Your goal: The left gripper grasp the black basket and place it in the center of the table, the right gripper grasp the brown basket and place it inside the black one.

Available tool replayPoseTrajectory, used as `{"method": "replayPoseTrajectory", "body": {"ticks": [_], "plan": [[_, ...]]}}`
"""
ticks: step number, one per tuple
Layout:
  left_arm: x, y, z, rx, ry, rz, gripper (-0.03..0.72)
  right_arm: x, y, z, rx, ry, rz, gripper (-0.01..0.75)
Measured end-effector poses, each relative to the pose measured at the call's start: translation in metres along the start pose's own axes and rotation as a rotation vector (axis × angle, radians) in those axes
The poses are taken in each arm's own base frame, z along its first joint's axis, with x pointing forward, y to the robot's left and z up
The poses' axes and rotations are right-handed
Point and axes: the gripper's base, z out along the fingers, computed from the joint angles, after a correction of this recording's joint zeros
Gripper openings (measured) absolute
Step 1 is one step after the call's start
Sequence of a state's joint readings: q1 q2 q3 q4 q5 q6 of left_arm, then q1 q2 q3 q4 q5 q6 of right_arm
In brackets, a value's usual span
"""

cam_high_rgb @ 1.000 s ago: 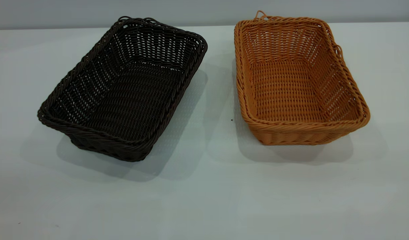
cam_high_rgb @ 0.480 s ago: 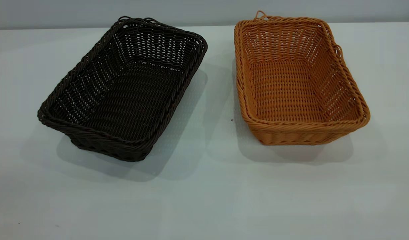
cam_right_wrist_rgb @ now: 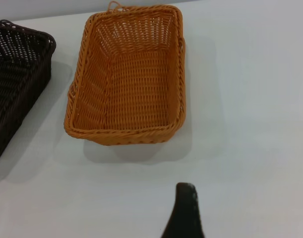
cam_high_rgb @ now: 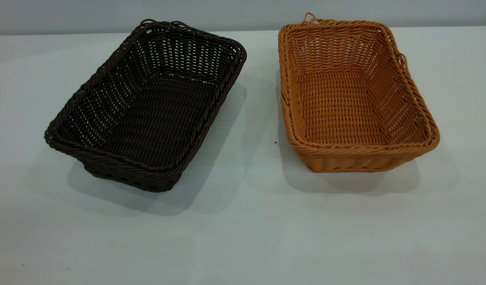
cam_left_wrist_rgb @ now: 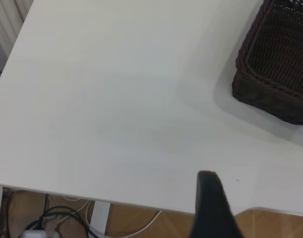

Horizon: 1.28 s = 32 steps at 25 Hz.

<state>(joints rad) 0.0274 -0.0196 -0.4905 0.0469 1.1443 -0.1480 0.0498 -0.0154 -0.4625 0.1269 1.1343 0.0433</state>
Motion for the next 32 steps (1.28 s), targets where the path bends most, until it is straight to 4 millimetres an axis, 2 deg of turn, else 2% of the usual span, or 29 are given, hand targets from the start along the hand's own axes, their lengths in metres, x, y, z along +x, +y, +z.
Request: {"method": "replayPoseTrajectory", "body": {"ticks": [16,19,22,25,29,32], "plan": [[-0.003,-0.001,0.000,0.016,-0.033,-0.003,0.419,0.000,0.000,0.000,0.000,-0.001,0.003,0.542],[-0.005,-0.002,0.002,0.013,-0.013,-0.004,0.421,-0.005,0.001,0.006,-0.011,0.045,0.043,0.565],[-0.017,-0.004,0.014,-0.001,0.094,0.003,0.442,-0.020,0.005,0.027,-0.040,0.181,0.091,0.625],[-0.036,-0.008,0.036,-0.015,0.238,0.050,0.484,-0.035,0.007,0.057,-0.076,0.322,0.103,0.672],[-0.059,-0.013,0.071,-0.019,0.393,0.114,0.531,-0.047,0.016,0.105,-0.200,0.487,0.167,0.682],[-0.072,-0.017,0.096,-0.014,0.413,0.126,0.538,-0.051,0.021,0.143,-0.290,0.551,0.240,0.678]]}}
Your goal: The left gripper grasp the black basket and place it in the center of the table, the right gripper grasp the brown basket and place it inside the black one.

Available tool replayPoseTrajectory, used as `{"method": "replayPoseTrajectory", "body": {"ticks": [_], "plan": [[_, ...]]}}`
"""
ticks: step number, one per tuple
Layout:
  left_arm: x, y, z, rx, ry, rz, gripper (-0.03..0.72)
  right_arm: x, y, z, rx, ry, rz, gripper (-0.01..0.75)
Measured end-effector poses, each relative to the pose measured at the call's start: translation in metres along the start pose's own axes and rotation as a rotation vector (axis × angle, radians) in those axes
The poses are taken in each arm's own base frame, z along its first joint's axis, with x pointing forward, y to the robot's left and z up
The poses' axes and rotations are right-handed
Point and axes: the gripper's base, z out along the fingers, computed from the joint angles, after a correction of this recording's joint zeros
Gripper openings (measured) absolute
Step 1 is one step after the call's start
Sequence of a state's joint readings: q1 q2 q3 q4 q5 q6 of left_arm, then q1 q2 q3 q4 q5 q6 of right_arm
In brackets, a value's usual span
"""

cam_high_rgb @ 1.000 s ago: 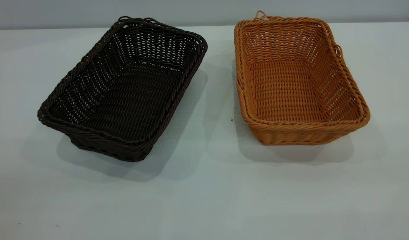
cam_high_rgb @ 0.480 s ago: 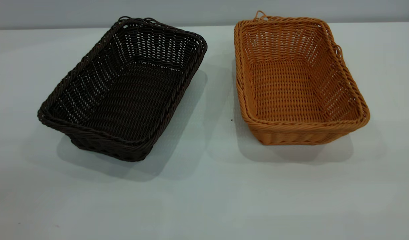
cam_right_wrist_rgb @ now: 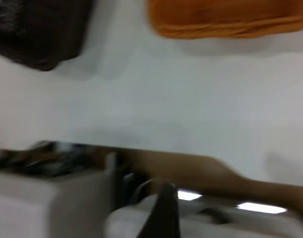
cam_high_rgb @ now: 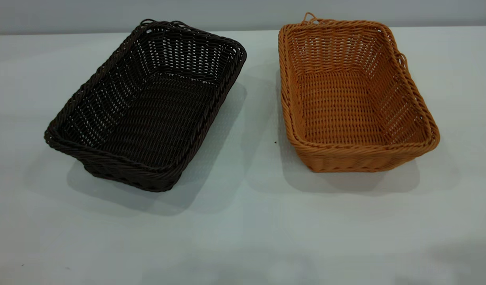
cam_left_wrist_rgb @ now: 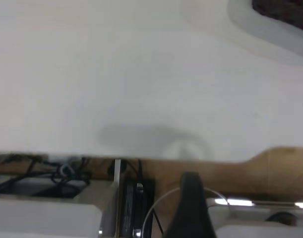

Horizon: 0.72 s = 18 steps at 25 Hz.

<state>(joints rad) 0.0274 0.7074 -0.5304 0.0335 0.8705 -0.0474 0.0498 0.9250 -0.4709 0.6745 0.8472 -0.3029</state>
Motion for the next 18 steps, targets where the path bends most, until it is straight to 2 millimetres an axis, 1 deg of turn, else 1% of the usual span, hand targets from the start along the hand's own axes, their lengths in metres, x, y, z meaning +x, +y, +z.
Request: {"method": "replayPoseTrajectory", "body": {"ticks": [2,5,6,8,12,14,18], "plan": [[-0.012,-0.001,0.012,0.007,0.006,0.001,0.539,-0.012,-0.003,0.022,-0.063,0.053,0.084,0.673],[-0.030,-0.004,0.029,0.029,0.027,-0.012,0.540,-0.023,-0.011,0.060,-0.163,0.149,0.291,0.664],[-0.036,-0.005,0.036,0.029,0.032,-0.011,0.540,-0.026,-0.013,0.070,-0.183,0.171,0.341,0.659],[-0.048,-0.006,0.047,0.036,0.046,-0.017,0.540,-0.030,-0.021,0.094,-0.218,0.209,0.497,0.645],[-0.067,-0.008,0.068,0.039,0.062,-0.020,0.540,-0.033,-0.031,0.135,-0.264,0.230,0.792,0.614],[-0.075,-0.008,0.076,0.039,0.070,-0.021,0.540,-0.032,-0.031,0.153,-0.283,0.233,0.881,0.599],[-0.083,-0.009,0.090,0.038,0.095,-0.020,0.540,-0.032,-0.027,0.187,-0.241,0.287,0.940,0.590]]}}
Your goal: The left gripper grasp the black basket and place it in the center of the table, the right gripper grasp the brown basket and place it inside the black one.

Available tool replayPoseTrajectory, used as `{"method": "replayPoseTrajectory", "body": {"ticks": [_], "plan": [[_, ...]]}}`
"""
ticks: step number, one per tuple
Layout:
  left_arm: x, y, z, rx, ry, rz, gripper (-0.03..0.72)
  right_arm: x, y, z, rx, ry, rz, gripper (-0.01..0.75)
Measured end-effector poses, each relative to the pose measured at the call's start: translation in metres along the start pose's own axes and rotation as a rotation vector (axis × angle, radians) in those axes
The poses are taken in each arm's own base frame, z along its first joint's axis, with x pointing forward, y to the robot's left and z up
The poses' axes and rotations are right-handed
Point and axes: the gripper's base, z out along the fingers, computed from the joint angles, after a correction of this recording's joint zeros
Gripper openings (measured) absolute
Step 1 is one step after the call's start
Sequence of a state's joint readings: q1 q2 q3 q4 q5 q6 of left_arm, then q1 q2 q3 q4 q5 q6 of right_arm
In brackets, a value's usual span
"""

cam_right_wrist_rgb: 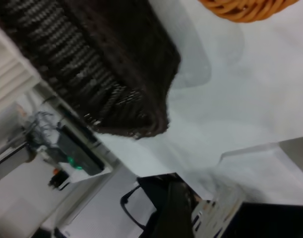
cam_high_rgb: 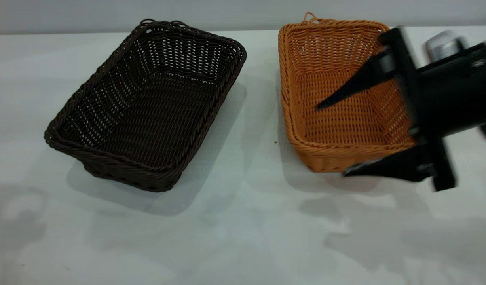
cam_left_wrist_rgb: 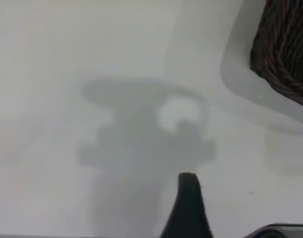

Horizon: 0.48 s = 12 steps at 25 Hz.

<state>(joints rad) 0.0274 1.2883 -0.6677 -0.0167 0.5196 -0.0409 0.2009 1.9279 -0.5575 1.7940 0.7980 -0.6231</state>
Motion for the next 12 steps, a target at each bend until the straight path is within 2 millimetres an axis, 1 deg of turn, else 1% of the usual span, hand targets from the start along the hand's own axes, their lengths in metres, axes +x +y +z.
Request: {"method": "replayPoseTrajectory", "body": {"ticks": [3,5,9,12], "plan": [[-0.005,0.000,0.008,0.000,0.008,-0.001,0.540,-0.015,0.001,0.020,0.058,-0.043,0.042,0.590],[-0.006,0.000,0.011,0.000,0.011,-0.001,0.540,-0.025,0.003,0.029,0.082,-0.076,0.061,0.590],[-0.007,0.000,0.017,0.001,0.024,-0.003,0.540,-0.040,0.007,0.038,0.112,-0.154,0.111,0.590],[-0.009,0.000,0.021,0.001,0.025,-0.002,0.540,-0.050,0.003,0.039,0.148,-0.243,0.200,0.590]]}}
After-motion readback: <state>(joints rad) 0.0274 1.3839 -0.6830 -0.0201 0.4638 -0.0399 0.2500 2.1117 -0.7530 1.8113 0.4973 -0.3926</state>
